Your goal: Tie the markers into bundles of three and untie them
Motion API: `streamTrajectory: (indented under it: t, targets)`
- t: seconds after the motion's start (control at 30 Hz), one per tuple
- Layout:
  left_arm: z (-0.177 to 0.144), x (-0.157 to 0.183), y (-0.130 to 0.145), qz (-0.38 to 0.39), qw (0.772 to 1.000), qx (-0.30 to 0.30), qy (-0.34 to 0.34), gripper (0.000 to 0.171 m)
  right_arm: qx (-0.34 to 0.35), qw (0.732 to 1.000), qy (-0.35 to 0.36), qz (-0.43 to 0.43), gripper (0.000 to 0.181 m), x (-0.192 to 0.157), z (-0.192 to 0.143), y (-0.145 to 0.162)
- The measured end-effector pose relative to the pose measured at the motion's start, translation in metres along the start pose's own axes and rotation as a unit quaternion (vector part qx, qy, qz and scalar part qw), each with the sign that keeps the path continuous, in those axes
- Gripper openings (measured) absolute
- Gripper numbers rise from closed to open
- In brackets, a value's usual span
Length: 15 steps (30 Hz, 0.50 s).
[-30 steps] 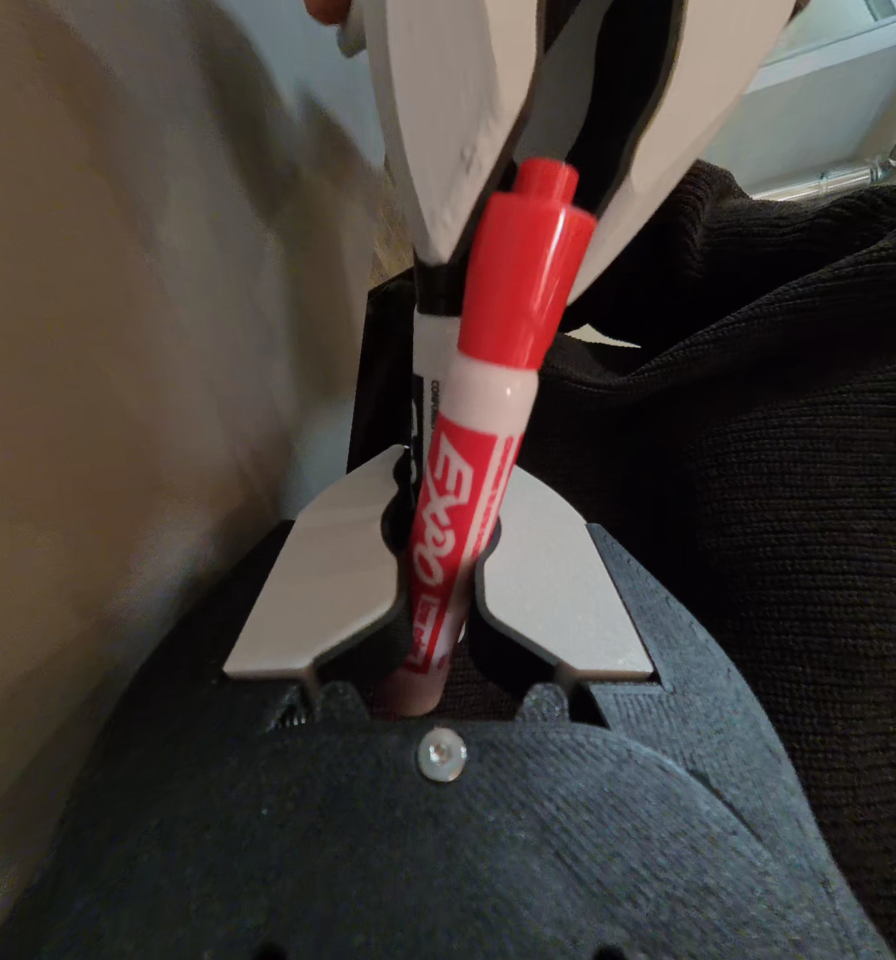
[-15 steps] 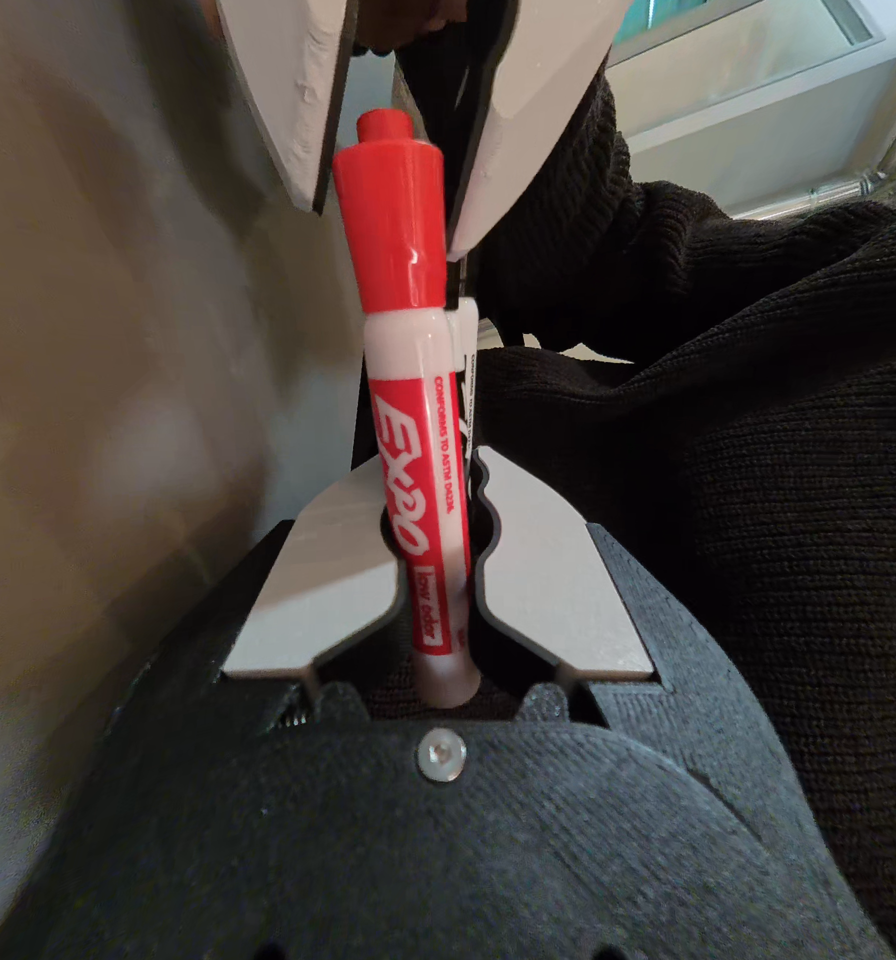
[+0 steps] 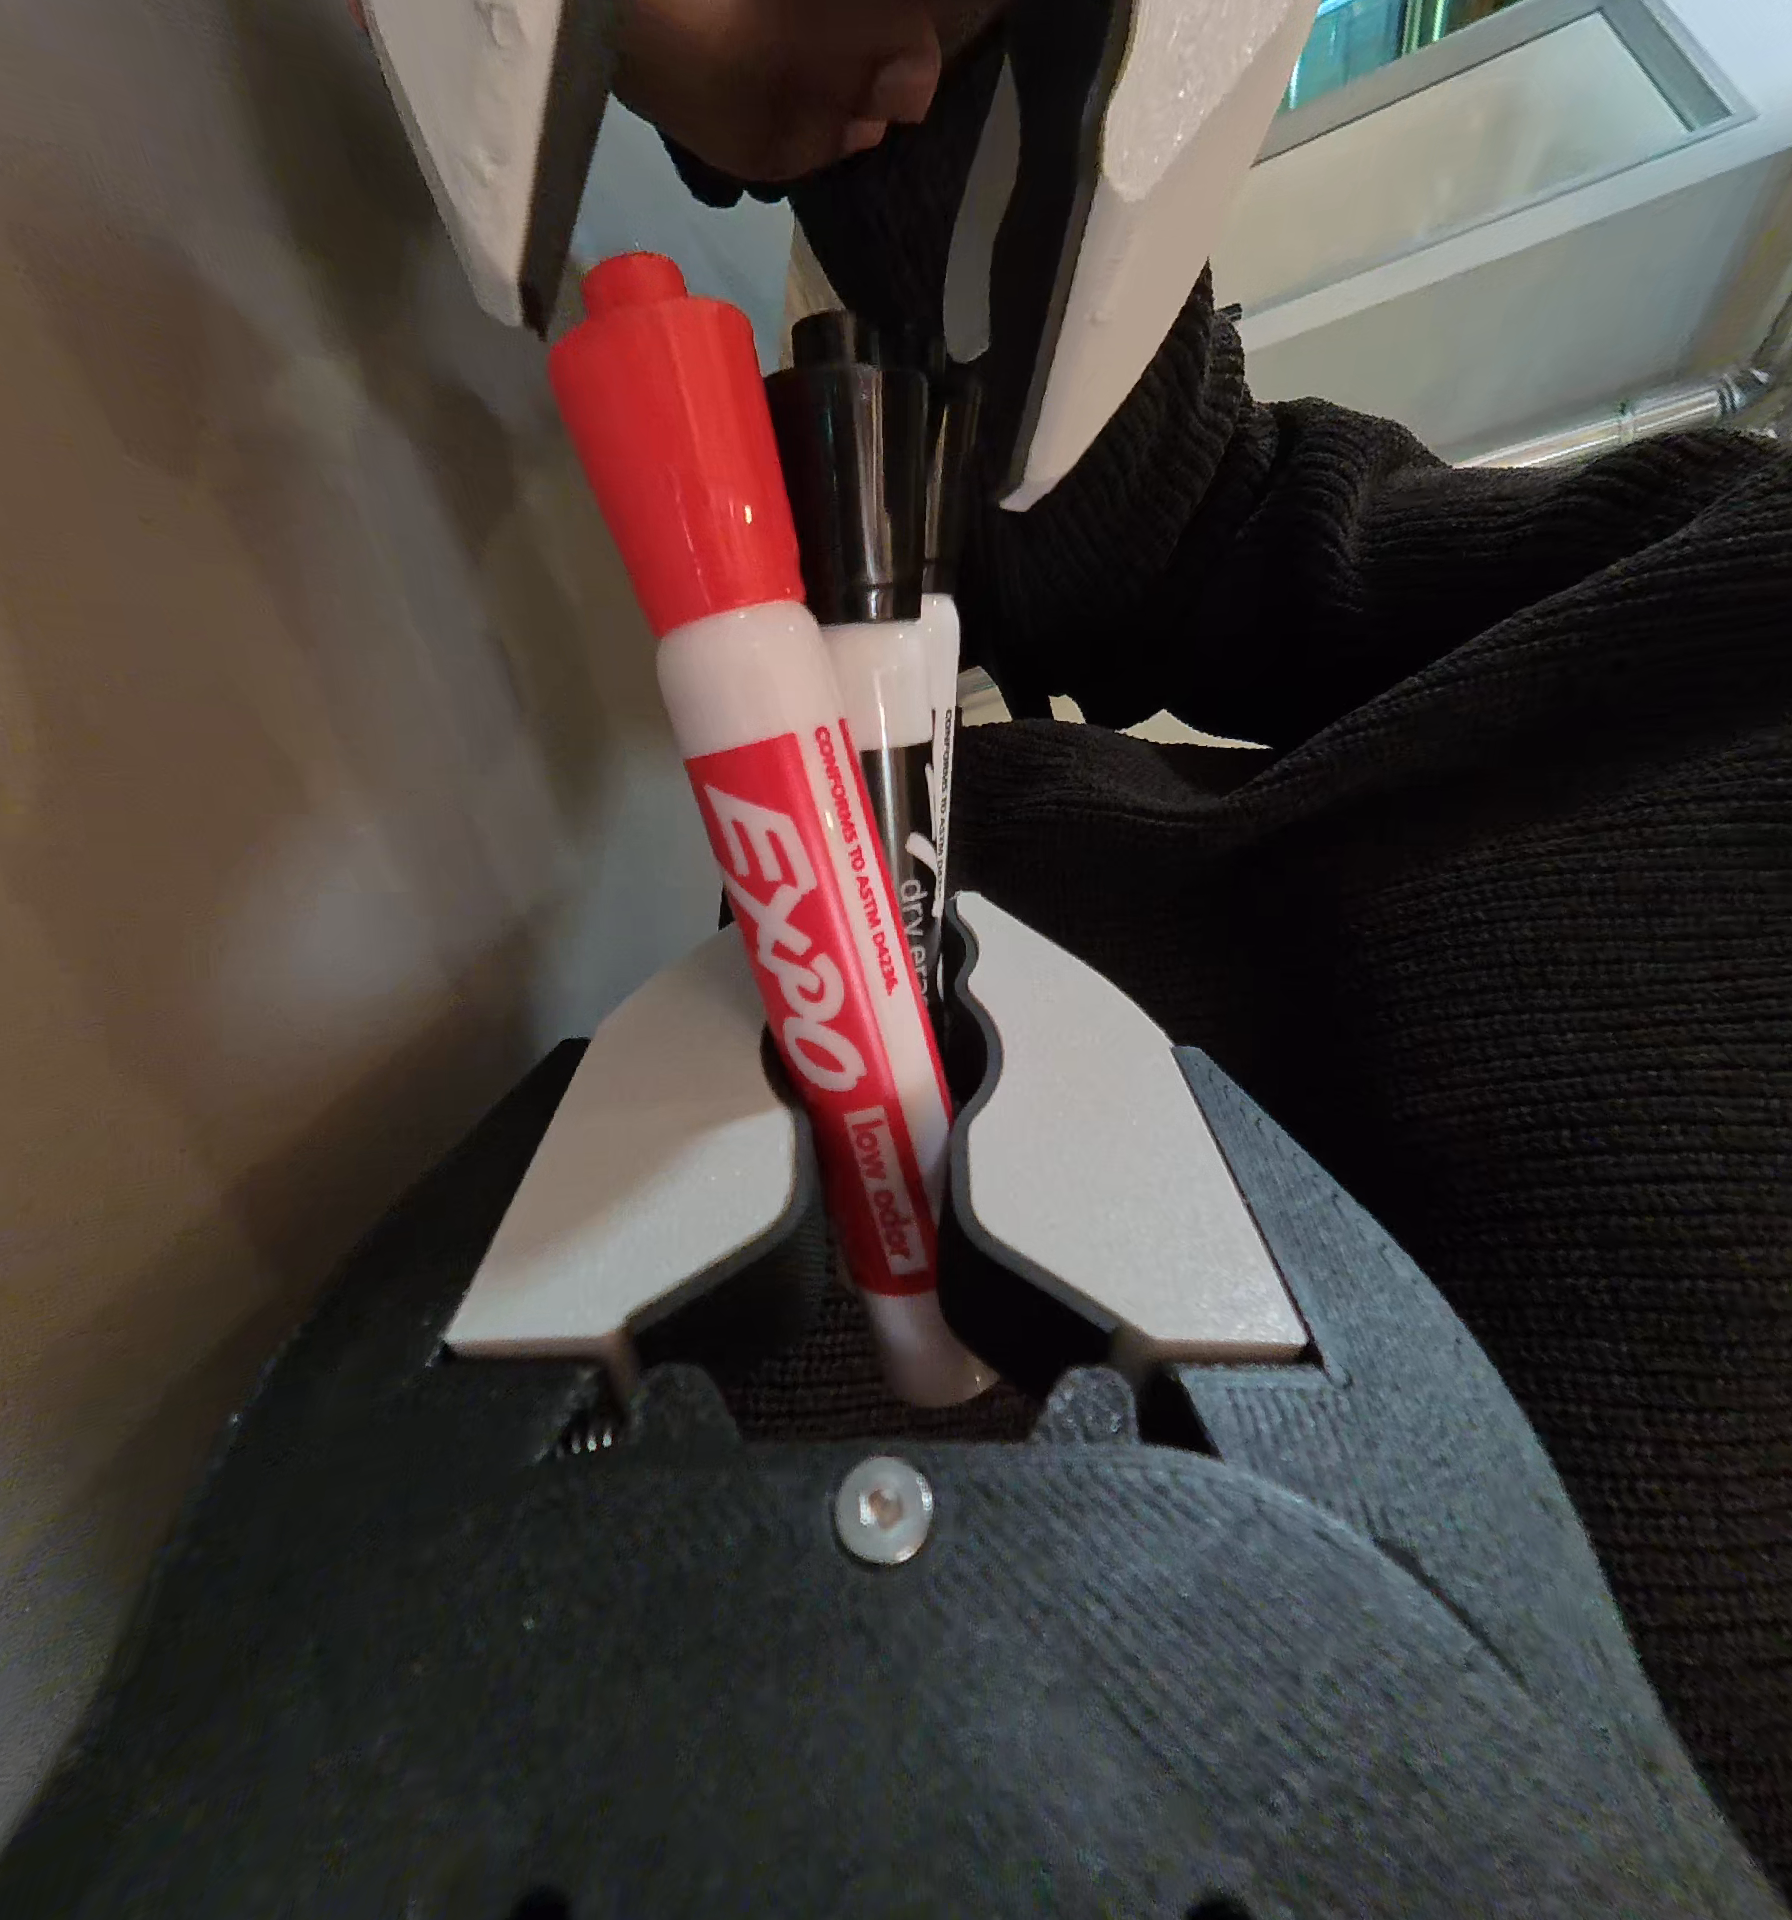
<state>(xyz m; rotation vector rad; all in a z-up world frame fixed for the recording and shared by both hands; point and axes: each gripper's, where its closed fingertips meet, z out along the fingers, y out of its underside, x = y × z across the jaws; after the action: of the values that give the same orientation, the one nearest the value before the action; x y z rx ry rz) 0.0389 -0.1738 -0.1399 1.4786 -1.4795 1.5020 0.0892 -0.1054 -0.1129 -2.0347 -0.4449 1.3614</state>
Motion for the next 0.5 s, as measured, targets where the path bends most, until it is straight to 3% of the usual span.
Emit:
streamTrajectory:
  t: [0.3,0.37,0.5]
  targets:
    - [-0.006,-0.002,-0.004,0.001,1.0,0.007,-0.006,0.021,0.084,0.992,0.061,-0.071,0.045,0.004,-0.022,-0.031]
    - [-0.009,-0.003,-0.004,0.002,1.0,0.007,-0.011,0.021,0.066,0.984,0.106,-0.127,0.05,0.001,-0.027,-0.031]
    - [-0.01,-0.008,-0.002,0.003,1.0,0.002,-0.017,0.021,-0.055,0.941,0.227,-0.246,0.064,0.001,-0.031,-0.012]
